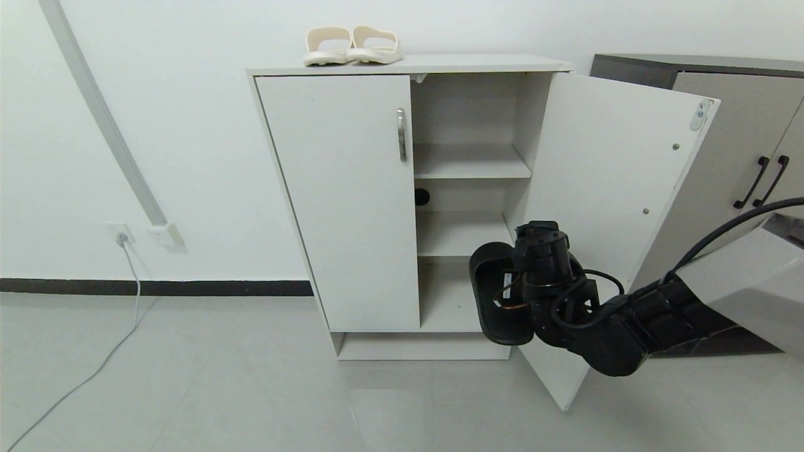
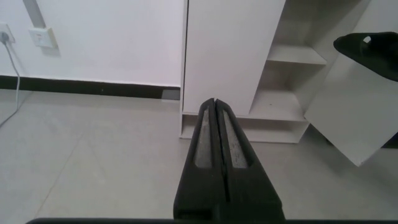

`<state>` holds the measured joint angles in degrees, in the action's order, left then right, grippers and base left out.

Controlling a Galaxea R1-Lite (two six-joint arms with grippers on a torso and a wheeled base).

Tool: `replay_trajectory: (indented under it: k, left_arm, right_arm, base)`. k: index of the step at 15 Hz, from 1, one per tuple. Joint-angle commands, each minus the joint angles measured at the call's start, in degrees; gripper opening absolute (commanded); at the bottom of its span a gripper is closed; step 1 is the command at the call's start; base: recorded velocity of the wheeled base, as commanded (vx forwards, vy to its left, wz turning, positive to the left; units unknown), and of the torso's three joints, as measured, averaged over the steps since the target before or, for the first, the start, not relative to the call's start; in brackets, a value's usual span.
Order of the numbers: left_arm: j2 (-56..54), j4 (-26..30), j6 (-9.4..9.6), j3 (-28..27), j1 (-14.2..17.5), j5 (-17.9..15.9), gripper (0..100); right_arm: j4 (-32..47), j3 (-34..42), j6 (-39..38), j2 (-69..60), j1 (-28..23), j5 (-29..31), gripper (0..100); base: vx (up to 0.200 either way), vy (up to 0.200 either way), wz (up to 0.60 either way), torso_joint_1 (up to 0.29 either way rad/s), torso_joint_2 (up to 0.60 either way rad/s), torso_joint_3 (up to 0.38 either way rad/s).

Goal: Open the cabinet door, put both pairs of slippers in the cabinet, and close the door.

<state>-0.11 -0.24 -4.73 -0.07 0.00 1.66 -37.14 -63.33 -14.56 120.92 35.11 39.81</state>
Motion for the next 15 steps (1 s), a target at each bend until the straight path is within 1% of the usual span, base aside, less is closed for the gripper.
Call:
replay_trajectory:
  k: [1,8,11,12,15]
  left_arm:
    - [0.1,0.0,-0.02,0.0,0.0,0.0,0]
    - [0.1,0.0,-0.02,0.0,0.0,0.0,0]
    - [0.1,0.0,0.07,0.0,0.0,0.0,0]
    - [0.1,0.0,0.16,0.1,0.0,0.0,0]
    - [0.1,0.0,0.16,0.1,0.0,0.0,0]
  right_arm:
    - [0.0,0.0,0.1,0.0,-0.5,0.0,0]
    - [0.0,0.0,0.1,-0.1,-0.6,-0.2,0]
    - [-2.5,0.9,0.1,-0.3,3.9,-4.5,0]
    - [-3.0,0.0,1.1,0.9,6.5,-6.2,0]
    - [-3.0,-6.8,2.3,6.8,7.1,-5.8,0]
  base:
    - [0.0,0.0,0.0,0.0,0.0,0.0]
    - [0.0,0.0,0.0,0.0,0.0,0.0]
    - [0.0,0.0,0.0,0.0,0.0,0.0]
    - [0.0,0.0,0.0,0.0,0.0,0.0]
    - [0.0,0.0,0.0,0.0,0.0,0.0]
